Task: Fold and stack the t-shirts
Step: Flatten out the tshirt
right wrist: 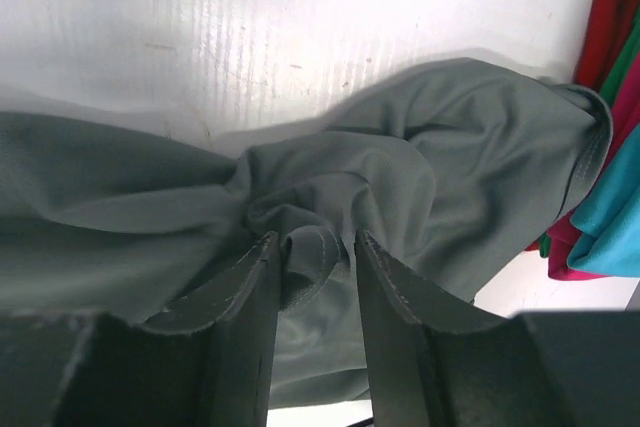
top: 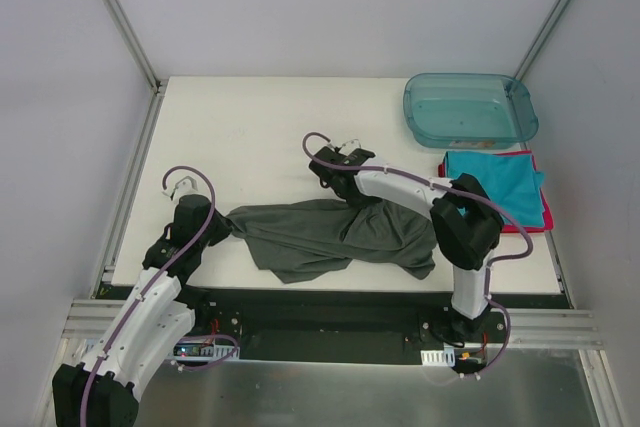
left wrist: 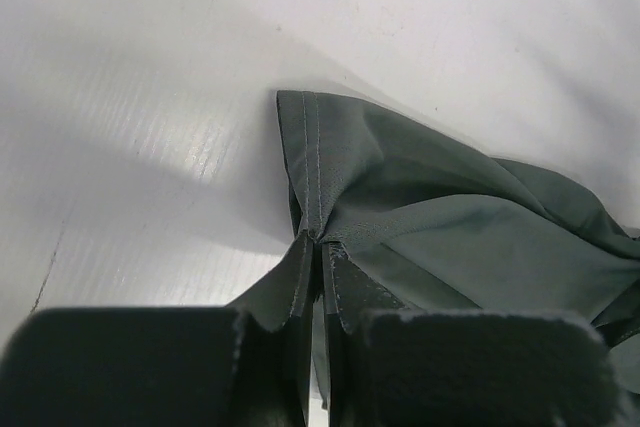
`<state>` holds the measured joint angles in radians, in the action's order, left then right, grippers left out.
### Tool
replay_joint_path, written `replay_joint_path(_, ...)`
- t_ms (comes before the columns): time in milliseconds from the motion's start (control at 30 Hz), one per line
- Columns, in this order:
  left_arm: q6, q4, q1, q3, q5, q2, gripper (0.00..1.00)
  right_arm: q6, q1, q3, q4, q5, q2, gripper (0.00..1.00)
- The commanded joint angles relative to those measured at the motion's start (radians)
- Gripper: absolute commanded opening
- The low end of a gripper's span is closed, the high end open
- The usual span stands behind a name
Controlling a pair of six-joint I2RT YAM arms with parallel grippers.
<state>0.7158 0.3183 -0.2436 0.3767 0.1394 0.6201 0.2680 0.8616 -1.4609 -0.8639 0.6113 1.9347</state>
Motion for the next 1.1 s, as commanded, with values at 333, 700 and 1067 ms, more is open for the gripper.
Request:
replay_joint_path(333,-0.024,-0.019,-0.006,-0.01,0.034,-0.005,0.0,-0.007,-0.022,0.165,0.134,-0.126,-0.163,0.19)
replay_joint_path(700,-0.016,-0.005,-0.006,0.063,0.049,-0.037,0.0,-0.013,-0.102,0.202,0.105,-0.002,-0.428,0.01)
replay_joint_path(1067,-0.044,-0.005,-0.006,0.318,0.037,-0.109,0.0,-0.222,-0.285,0.022,0.091,-0.093,-0.862,0.01)
